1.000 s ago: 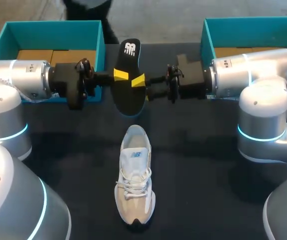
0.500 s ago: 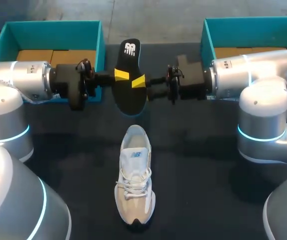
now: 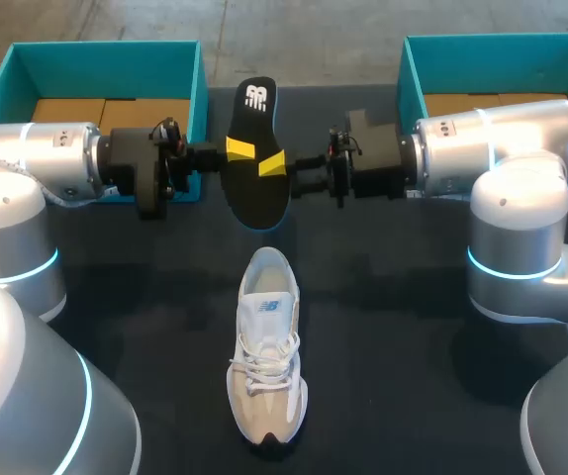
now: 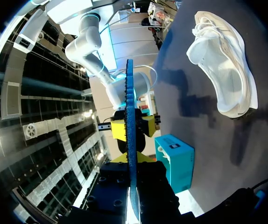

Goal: Take the shoe out of the shoebox, open the shoe tongue, remove and reinsert the insole, then place the shoe into the shoebox

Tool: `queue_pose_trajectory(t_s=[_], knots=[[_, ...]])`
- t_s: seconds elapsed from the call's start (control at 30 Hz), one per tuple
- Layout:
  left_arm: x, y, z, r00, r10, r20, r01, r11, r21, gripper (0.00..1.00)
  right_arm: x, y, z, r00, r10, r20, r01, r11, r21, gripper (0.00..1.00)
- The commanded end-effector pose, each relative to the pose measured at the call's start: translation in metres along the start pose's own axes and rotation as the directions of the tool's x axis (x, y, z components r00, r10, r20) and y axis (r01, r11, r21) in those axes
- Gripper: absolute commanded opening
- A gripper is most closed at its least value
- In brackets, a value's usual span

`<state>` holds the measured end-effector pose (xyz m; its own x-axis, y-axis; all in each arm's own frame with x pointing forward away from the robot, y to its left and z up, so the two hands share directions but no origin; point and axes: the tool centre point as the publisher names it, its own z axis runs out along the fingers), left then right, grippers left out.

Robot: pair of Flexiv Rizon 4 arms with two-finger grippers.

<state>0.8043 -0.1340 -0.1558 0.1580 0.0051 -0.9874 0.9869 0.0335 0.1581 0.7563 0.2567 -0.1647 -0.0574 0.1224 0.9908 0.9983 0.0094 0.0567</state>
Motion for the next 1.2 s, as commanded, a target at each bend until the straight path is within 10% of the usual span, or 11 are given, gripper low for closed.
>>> queue_pose_trajectory(t_s=[0.03,0.33,0.4,0.7,0.83,1.2], knots=[[0.000,-0.002,0.000,1.000,0.005,-0.001,-0.005,1.000,-0.007,0.00,0.000,0.001,0.005,1.000,0.000,-0.001,0.000,1.000,-0.001,0.26],[0.000,-0.001,-0.001,1.000,0.011,0.000,-0.011,1.000,-0.010,0.00,0.000,0.001,0.007,1.000,-0.001,-0.007,0.001,1.000,0.002,0.24],[0.000,-0.001,-0.001,1.000,0.013,0.000,-0.013,1.000,-0.011,0.00,0.000,0.001,0.008,1.000,-0.001,-0.008,0.001,1.000,0.003,0.00],[0.002,-0.003,-0.001,1.000,0.012,-0.004,-0.012,1.000,-0.013,0.00,0.000,0.000,0.009,1.000,-0.006,-0.007,0.006,1.000,0.004,0.00],[0.001,-0.005,-0.003,1.000,0.012,-0.008,-0.012,1.000,-0.012,1.00,0.001,-0.001,0.009,1.000,-0.012,-0.005,0.012,1.000,0.002,0.00],[0.000,-0.008,-0.021,0.999,-0.004,-0.033,0.004,1.000,-0.009,1.00,0.002,-0.004,0.005,0.999,-0.046,0.006,0.046,0.999,-0.011,0.00]])
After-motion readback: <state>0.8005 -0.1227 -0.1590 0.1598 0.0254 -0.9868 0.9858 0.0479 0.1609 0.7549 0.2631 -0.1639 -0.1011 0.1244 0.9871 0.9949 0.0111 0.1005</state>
